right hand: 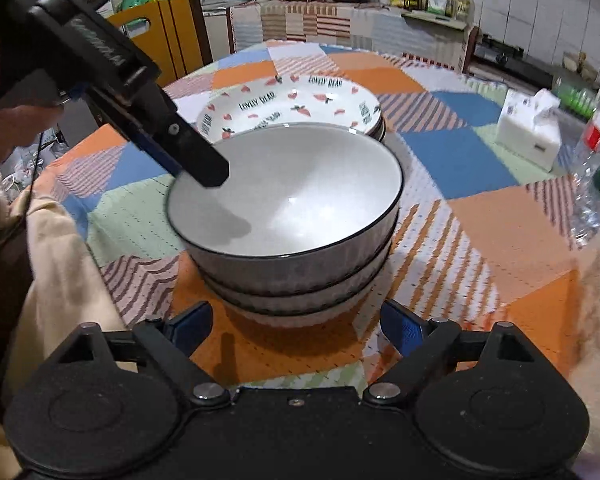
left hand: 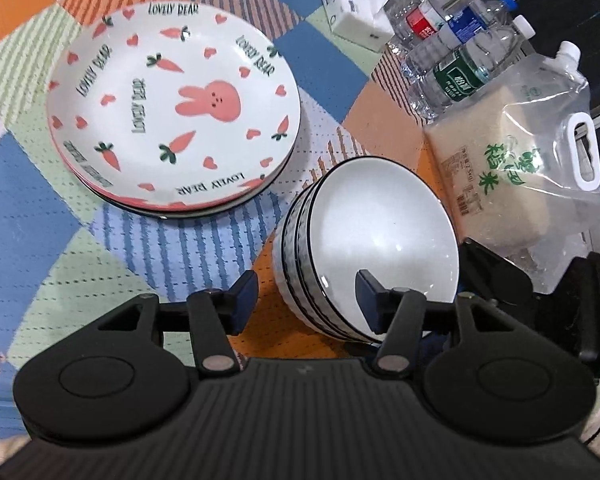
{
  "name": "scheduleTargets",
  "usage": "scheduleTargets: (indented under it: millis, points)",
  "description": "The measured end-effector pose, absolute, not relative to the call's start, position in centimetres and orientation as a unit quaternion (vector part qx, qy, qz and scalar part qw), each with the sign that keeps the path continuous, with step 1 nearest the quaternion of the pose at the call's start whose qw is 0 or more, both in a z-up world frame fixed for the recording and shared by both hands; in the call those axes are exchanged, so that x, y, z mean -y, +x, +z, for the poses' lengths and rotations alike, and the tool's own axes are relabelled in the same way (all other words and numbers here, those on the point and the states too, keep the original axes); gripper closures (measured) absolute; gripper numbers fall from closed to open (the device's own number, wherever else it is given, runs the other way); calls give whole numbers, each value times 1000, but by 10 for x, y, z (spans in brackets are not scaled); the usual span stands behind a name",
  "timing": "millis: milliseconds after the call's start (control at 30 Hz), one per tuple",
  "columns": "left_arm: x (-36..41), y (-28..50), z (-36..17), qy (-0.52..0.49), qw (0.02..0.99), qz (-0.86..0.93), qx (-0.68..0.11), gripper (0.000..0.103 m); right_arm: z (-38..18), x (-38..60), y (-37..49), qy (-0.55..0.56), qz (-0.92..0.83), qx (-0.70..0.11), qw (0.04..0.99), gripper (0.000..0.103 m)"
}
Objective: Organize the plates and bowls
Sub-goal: 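Lower the bowl stack onto the bunny plate with both grippers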
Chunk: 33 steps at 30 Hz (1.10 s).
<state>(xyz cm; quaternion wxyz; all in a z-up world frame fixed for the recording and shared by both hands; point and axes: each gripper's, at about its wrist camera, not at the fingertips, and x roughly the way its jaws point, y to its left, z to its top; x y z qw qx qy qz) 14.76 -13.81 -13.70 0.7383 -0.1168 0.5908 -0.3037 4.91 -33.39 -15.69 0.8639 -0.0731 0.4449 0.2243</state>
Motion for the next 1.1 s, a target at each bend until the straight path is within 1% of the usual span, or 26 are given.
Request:
scheduleTargets:
  millis: [200,300,433,533,633,767,1000,1100]
  points:
    - [144,143,-151,-127,735,-309,-590,51,-167,330,55,-51,238,-444,862,10]
    - [145,142,-156,-134,738,-308,-586,53,-171,327,54,-61,244,-445,859,9]
    - [147,139,-159,-133,741,-308,-582,59,-177,325,62,-67,245,-445,859,9]
    - [150,136,-159,-118,749,-314,-571,61,-182,327,68,-57,248,-444,859,8]
    - [151,137,-159,-109,751,-315,-570,64,-188,324,70,-67,251,-439,860,8]
    - [149,138,-162,-116,748,-317,-572,64,-192,321,70,-73,259,-421,866,5]
    - [148,139,-164,-121,744,-320,-574,65,-194,323,65,-69,255,-400,877,6]
    - [148,138,-164,-116,744,-313,-578,69,-194,322,60,-73,250,-391,883,6]
